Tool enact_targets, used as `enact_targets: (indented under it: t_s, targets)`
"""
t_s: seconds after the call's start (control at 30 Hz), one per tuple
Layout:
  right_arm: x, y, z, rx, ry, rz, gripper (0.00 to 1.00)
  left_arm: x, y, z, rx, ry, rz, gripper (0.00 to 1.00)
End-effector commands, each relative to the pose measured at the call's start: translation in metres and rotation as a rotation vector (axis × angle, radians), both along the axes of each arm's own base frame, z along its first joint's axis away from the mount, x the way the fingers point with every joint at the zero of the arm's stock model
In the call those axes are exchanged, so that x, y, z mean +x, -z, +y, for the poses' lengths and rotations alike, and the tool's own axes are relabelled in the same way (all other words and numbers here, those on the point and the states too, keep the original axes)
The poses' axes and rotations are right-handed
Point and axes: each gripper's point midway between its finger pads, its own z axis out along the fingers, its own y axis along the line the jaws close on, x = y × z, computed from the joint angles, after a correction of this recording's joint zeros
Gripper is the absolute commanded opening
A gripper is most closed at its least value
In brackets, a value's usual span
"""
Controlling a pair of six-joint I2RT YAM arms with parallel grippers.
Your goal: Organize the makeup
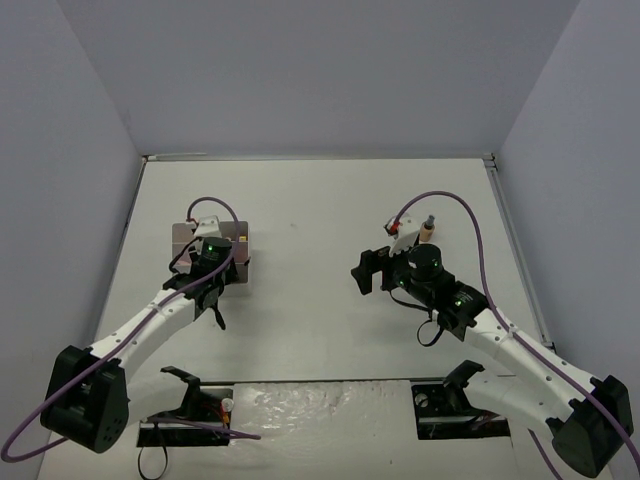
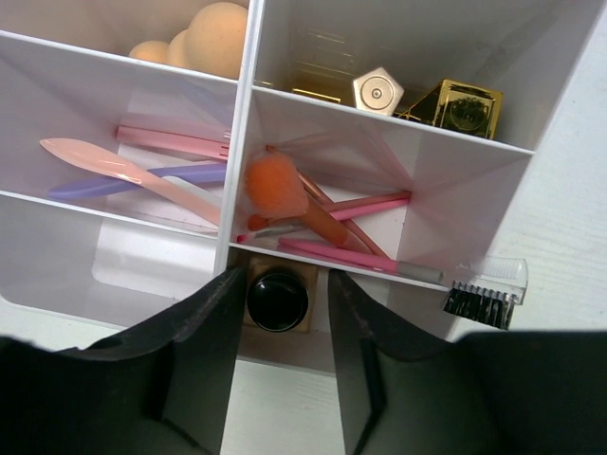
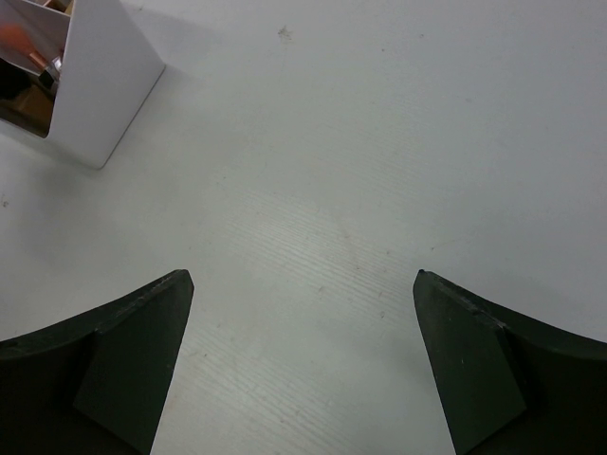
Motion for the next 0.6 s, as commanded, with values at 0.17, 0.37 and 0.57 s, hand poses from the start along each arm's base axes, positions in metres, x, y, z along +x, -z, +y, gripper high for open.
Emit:
enact_targets:
  t_s: [0.17, 0.37, 0.57]
  targets:
    - [0.02, -0.039, -0.002, 0.065, 0.081, -0.092, 0.99, 0.011, -0.056, 0.004, -0.056, -0.061, -0.118, 0.48]
    - [0.052, -0.053, -0.03, -0.014, 0.297, -0.098, 0.99, 0.002, -0.097, 0.011, -0.046, -0.076, -0.135, 0.72]
    - [0.09, -0.05, -0.07, -0.069, 0.504, -0.053, 0.97, -0.004, -0.136, 0.017, -0.009, -0.051, -0.162, 0.97]
